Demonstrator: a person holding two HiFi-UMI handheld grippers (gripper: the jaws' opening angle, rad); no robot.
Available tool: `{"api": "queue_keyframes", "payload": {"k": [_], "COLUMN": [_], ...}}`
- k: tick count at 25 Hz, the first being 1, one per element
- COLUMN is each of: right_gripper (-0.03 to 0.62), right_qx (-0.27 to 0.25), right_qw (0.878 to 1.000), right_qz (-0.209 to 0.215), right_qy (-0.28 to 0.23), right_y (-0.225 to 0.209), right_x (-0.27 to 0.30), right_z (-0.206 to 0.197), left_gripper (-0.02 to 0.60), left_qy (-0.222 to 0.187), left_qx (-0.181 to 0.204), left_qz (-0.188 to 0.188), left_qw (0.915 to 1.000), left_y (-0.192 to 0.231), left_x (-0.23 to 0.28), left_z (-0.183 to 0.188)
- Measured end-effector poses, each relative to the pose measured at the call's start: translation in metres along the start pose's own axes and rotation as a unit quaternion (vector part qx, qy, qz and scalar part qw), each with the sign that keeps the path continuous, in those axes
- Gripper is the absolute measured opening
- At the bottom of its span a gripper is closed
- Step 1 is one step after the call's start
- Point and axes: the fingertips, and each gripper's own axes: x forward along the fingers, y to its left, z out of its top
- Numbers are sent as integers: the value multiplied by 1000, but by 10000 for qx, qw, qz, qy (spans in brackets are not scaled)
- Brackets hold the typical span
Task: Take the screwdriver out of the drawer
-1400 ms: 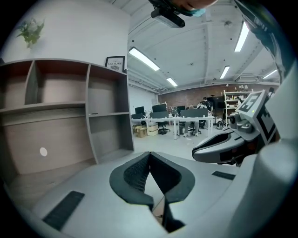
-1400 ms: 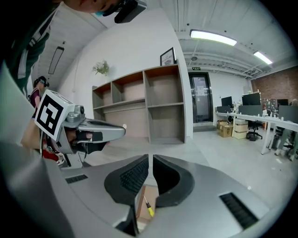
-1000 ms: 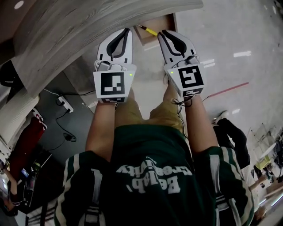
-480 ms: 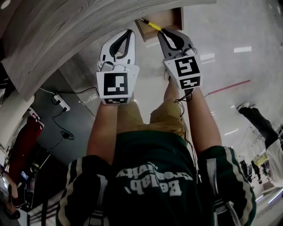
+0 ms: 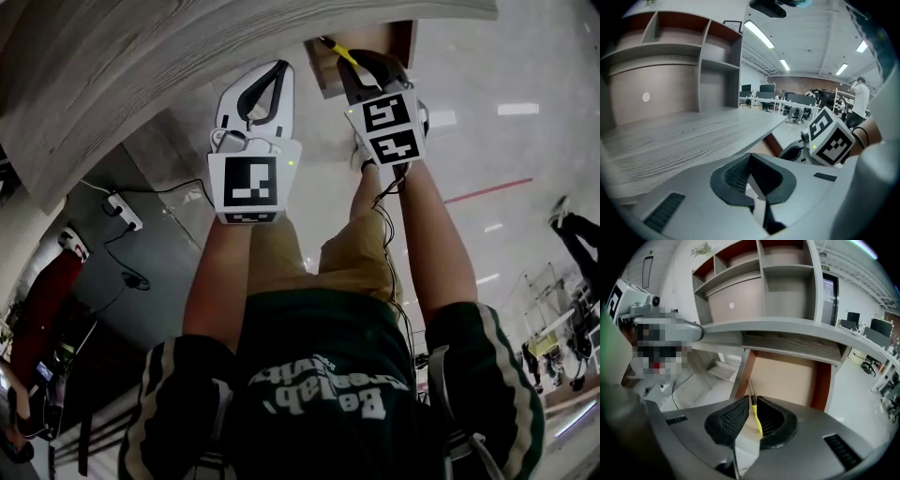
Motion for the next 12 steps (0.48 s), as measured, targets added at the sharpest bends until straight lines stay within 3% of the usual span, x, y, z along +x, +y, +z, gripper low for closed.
{"api": "queue_keyframes", "payload": {"k": [2,3,4,12], "right_gripper": [61,119,133,132], "right_qx": [-137,-204,-266,-538], "right_qw": [9998,9995,9992,9959], "right_qz": [9,29,41,-242], "right_qy": [150,233,312,682], "right_y": [1,3,3,-2], "right_x": [12,18,23,51], "right_z": [-5,-9,-12,-33], "left_gripper": [18,18,18,18], "left_qy": [22,29,21,41], "left_qx": [-32,-57,-92,-178], "left_qz": [11,0,-23,-114], "left_qw": [10000,10000,10000,9998], "left_y": [4,6,6,7], "left_x": [0,0,0,-1], "left_z": [-6,-8,-10,-29]}}
